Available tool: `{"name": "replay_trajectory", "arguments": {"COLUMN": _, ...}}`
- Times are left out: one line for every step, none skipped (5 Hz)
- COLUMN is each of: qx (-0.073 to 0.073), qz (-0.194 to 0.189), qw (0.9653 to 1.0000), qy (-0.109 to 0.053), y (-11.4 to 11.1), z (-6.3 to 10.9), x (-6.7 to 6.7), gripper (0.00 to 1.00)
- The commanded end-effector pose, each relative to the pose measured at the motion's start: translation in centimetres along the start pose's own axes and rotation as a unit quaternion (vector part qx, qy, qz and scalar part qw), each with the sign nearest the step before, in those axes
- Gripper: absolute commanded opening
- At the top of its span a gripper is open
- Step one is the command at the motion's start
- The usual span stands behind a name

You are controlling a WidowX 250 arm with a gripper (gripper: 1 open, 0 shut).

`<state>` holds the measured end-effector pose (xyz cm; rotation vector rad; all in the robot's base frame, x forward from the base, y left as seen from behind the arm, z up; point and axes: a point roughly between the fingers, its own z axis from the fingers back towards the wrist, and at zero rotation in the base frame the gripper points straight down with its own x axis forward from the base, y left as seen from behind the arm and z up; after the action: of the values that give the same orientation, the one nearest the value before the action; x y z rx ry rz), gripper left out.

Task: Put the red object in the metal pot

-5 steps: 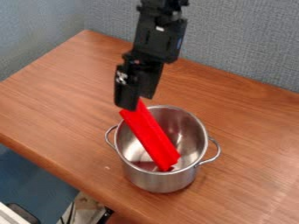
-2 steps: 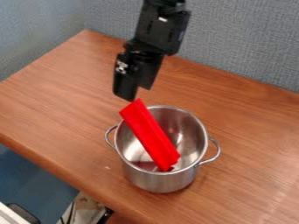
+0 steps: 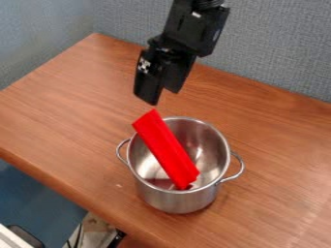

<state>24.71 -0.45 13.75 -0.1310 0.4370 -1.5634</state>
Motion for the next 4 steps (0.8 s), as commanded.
{"name": "replay_trajectory", "arguments": {"qx": 0.033, "qz": -0.025, "qw": 0.9986, "qy": 0.035, "y": -0.8, "z": 0.7, "x": -0.5, "gripper": 1.0}}
{"name": "replay_trajectory", "arguments": {"qx": 0.045, "qz": -0.041, "qw": 0.9962, "qy": 0.063, "y": -1.7, "z": 0.3, "x": -1.0, "gripper": 1.0}}
{"name": "replay_trajectory", "arguments": {"qx": 0.041, "qz": -0.027, "qw": 0.9975, "qy": 0.05, "y": -1.0, "z": 0.4, "x": -1.3, "gripper": 1.0}}
{"name": "replay_trajectory", "arguments": {"qx": 0.039, "qz": -0.013, "qw": 0.9984, "qy": 0.038, "y": -0.3, "z": 0.3, "x": -1.6, "gripper": 1.0}}
